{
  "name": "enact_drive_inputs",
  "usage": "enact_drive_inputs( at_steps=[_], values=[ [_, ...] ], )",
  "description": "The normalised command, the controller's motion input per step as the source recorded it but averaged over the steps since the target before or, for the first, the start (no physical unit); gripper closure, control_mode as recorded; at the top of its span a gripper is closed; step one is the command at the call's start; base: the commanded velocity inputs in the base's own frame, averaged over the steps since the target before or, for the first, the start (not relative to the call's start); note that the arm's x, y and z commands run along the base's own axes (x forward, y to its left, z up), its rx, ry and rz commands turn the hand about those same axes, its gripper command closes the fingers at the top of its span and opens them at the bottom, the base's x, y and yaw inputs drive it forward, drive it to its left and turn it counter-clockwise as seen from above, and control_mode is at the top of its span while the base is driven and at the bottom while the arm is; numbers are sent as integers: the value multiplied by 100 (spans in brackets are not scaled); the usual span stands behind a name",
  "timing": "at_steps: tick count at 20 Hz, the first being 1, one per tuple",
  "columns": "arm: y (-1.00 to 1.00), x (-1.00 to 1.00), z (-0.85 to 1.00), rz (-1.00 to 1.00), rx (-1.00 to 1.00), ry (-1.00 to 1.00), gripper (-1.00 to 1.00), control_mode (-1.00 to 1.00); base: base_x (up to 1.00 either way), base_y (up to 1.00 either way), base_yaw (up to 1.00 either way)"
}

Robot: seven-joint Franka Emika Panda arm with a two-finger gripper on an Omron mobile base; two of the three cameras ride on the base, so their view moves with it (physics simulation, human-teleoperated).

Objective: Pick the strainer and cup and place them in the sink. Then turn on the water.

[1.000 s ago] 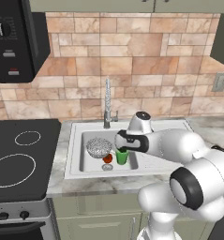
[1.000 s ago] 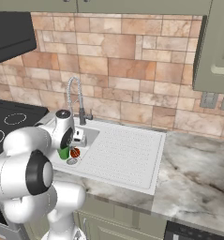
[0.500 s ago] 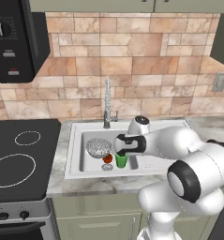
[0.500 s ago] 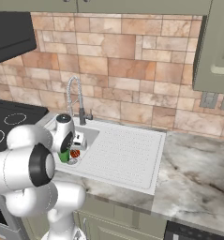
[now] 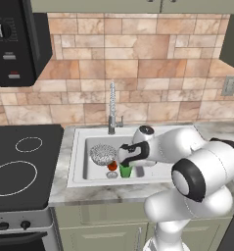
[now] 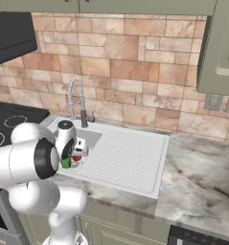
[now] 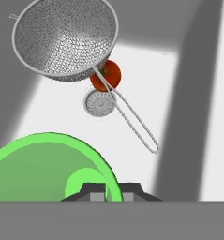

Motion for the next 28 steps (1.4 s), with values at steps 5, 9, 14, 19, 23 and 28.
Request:
enact_drive_inputs(
  at_steps=[5,9,14,19,23,28],
  values=[
    [10,4,-14,0,0,0,100,-100,0,0,0],
    [13,8,-12,0,-1,0,100,-100,0,0,0],
    [9,6,-14,0,-3,0,100,-100,0,0,0],
    [1,0,-13,0,-2,0,100,-100,0,0,0],
    [0,0,-10,0,-1,0,100,-100,0,0,0],
    [0,0,-19,0,-1,-1,100,-100,0,0,0]
  ],
)
